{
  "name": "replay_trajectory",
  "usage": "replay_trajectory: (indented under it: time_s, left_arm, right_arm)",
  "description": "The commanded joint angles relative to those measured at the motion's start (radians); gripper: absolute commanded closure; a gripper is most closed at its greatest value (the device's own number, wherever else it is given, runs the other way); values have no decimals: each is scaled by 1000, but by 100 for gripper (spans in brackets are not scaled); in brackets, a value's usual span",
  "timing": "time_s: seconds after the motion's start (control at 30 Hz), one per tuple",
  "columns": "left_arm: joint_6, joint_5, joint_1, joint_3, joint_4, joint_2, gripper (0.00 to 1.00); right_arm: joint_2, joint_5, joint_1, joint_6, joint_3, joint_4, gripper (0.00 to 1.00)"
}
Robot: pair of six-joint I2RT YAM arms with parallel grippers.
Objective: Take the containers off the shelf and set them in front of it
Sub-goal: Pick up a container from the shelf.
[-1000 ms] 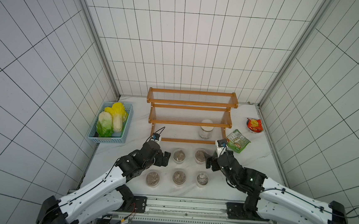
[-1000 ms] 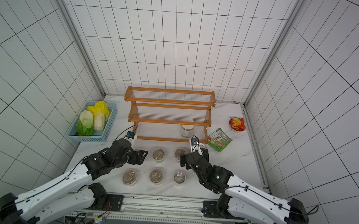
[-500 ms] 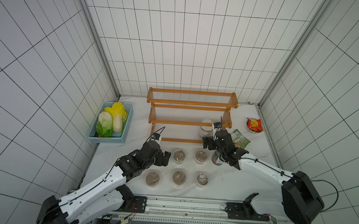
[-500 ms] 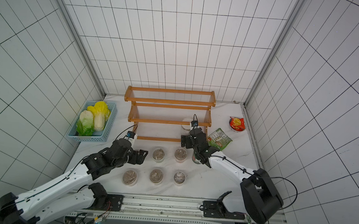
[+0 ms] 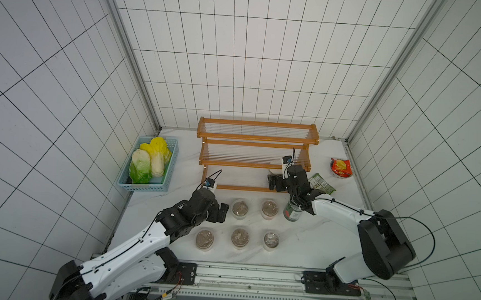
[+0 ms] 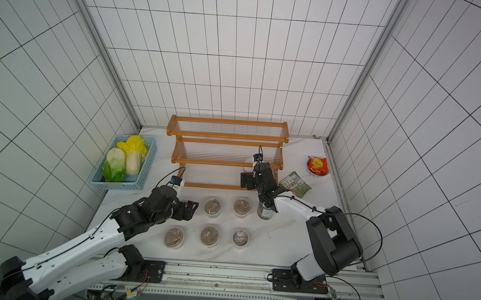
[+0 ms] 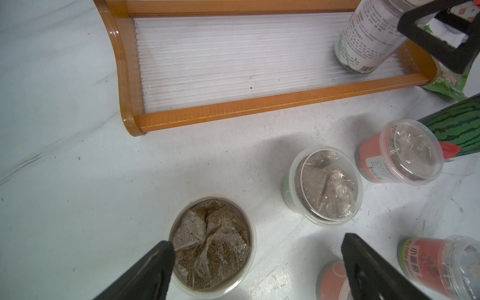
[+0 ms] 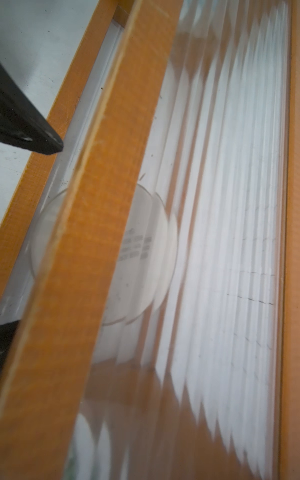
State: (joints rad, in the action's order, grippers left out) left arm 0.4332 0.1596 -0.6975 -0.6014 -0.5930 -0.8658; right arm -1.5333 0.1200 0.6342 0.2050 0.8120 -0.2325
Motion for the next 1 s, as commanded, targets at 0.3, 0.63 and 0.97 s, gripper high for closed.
replay_trajectory:
  time_s: [0.3, 0.63, 0.97]
  left_arm:
    - [-2, 0, 4, -9, 39, -20, 2]
    - [-2, 0, 5, -9, 42, -28, 2]
    - [1, 0, 6, -6, 52, -34, 2]
  right_arm:
    - [-120, 131, -13, 58, 118, 13, 1]
    - [-194, 152, -12, 70, 107, -203, 1]
    - [-227, 142, -9, -5, 122, -225, 12]
